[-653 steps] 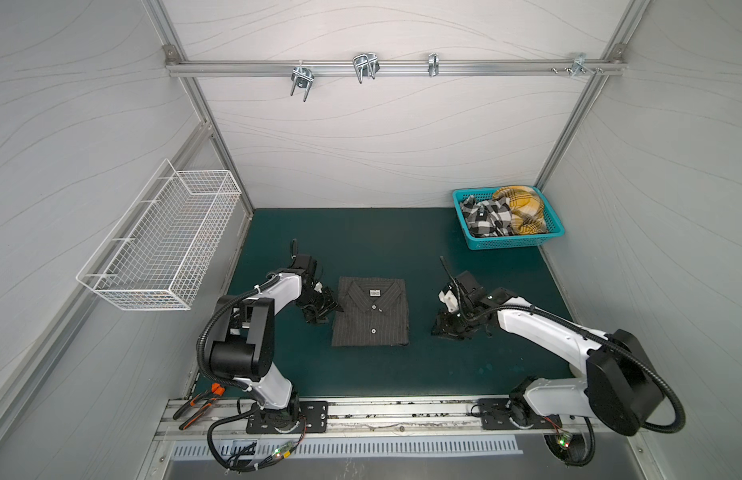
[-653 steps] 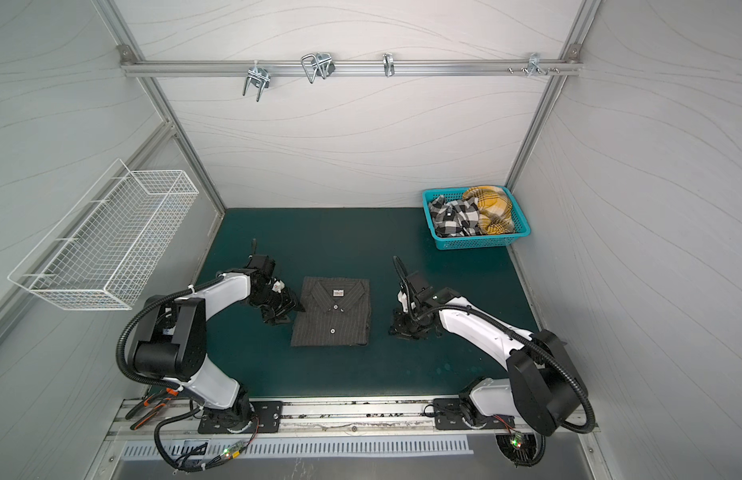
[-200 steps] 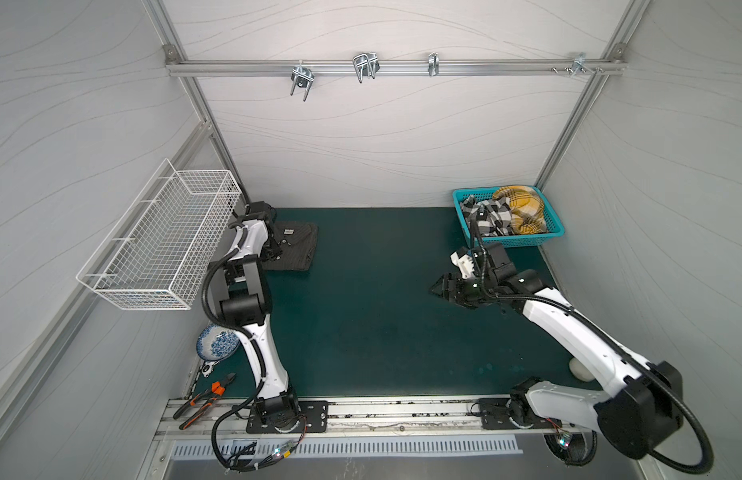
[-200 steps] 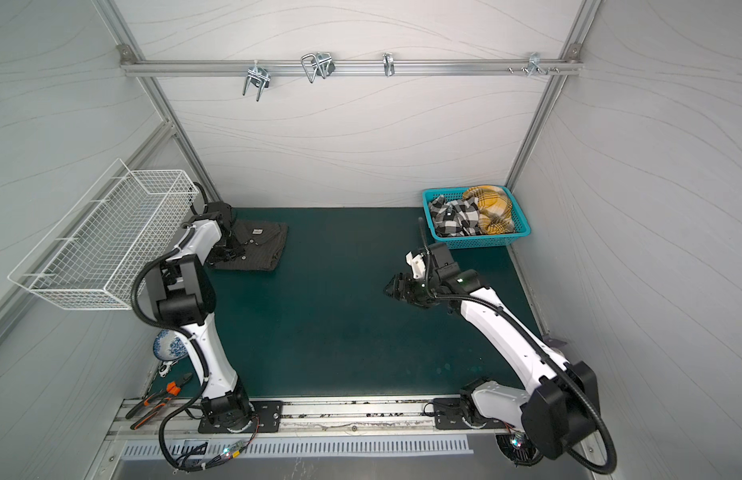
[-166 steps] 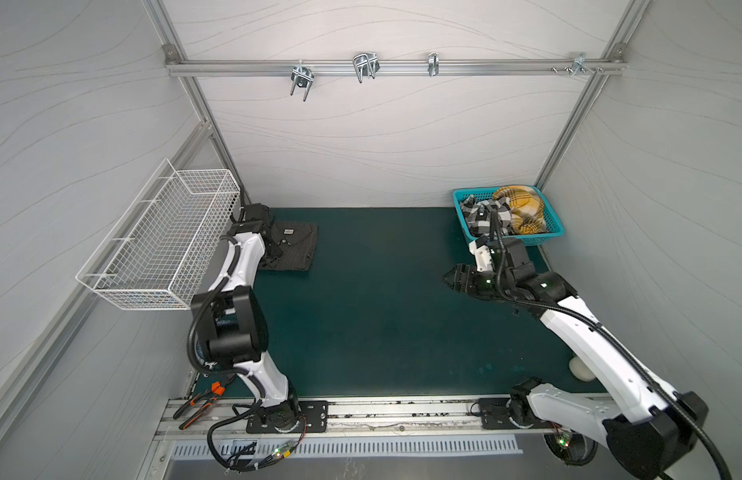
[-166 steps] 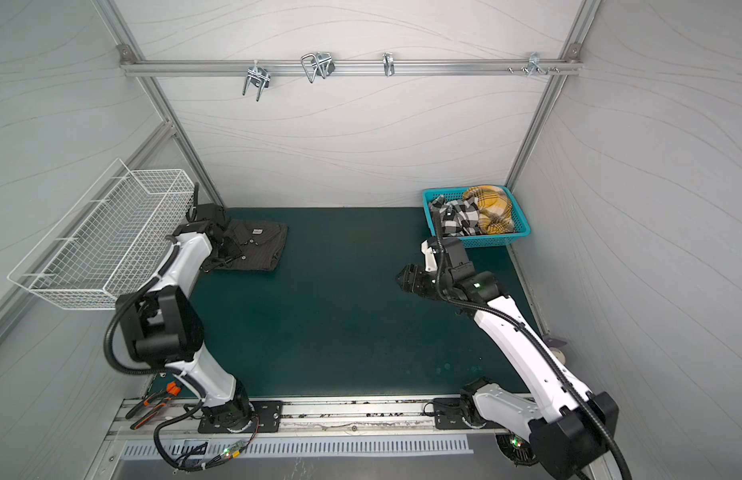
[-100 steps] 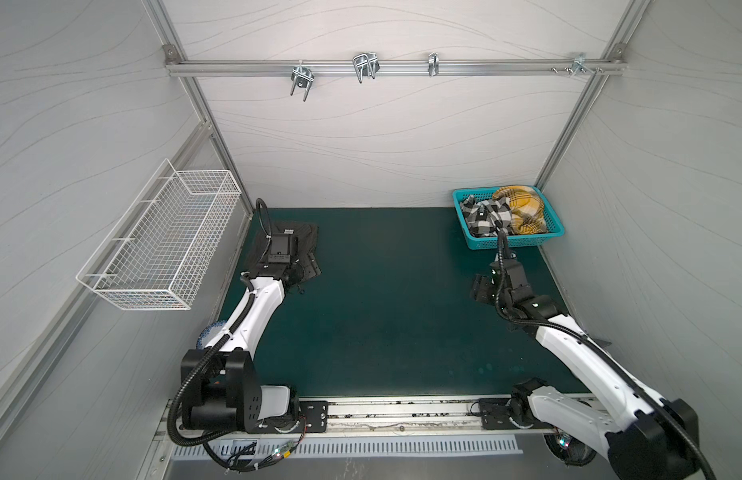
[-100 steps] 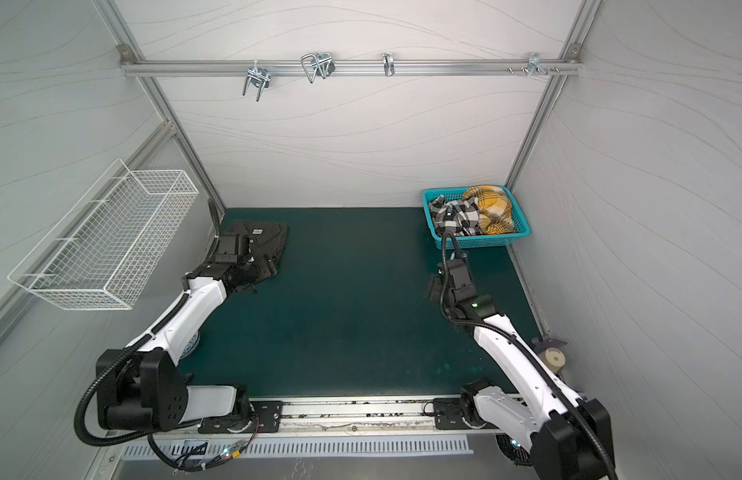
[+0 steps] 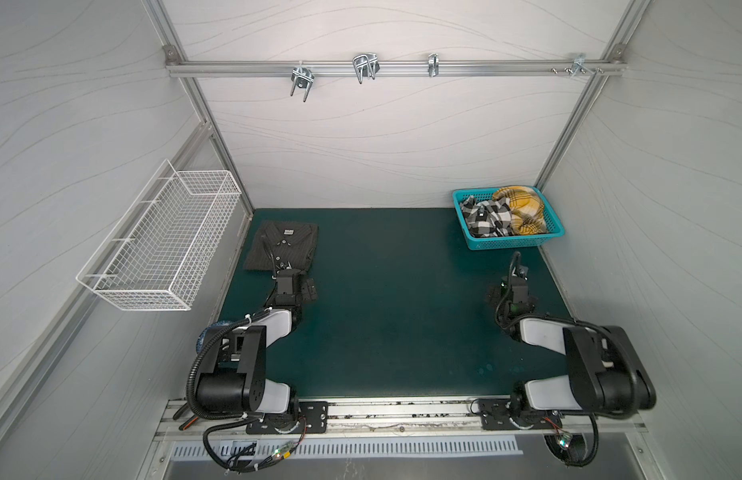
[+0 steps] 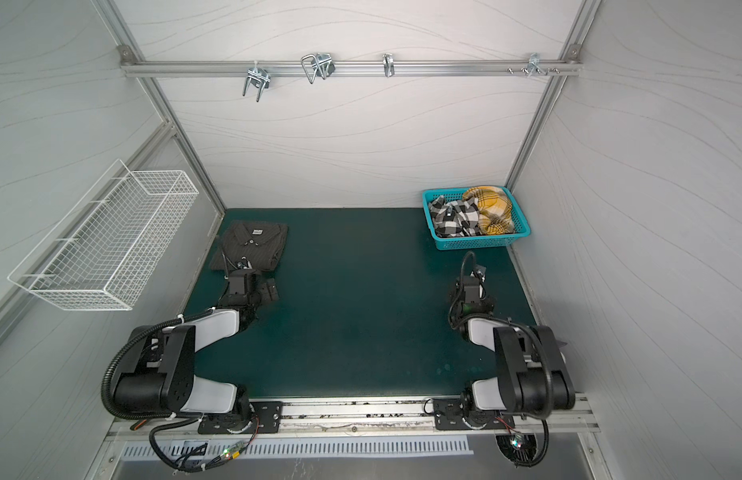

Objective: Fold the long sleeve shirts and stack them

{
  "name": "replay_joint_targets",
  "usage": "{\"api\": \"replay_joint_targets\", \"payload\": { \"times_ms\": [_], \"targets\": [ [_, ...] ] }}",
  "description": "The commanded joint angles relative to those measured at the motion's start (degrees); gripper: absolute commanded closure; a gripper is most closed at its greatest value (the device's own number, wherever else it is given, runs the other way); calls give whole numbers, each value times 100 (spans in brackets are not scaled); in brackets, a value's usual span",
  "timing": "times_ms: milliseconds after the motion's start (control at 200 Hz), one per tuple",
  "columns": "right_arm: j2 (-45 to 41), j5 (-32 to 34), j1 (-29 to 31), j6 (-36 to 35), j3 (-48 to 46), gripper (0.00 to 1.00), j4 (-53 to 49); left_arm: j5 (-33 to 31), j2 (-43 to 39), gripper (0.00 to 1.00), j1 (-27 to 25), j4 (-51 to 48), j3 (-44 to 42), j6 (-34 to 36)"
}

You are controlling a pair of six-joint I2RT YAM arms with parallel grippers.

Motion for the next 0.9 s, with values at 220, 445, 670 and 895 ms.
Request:
{"api": "replay_joint_targets", "payload": {
  "times_ms": [220, 445, 670, 895],
  "targets": [
    [434, -1820, -98, -823, 87, 1, 1685, 501, 529, 1, -165, 2046, -200, 654],
    [388, -1076, 175, -890, 145, 1, 1478, -252, 574, 1, -496, 2569, -409, 814],
    [393, -1083, 173, -884, 165, 1, 1455, -236, 585, 1, -496, 2533, -388, 814],
    [389, -1081, 174, -882, 167, 1, 1437, -210, 592, 1, -492, 2500, -369, 813]
  ]
}}
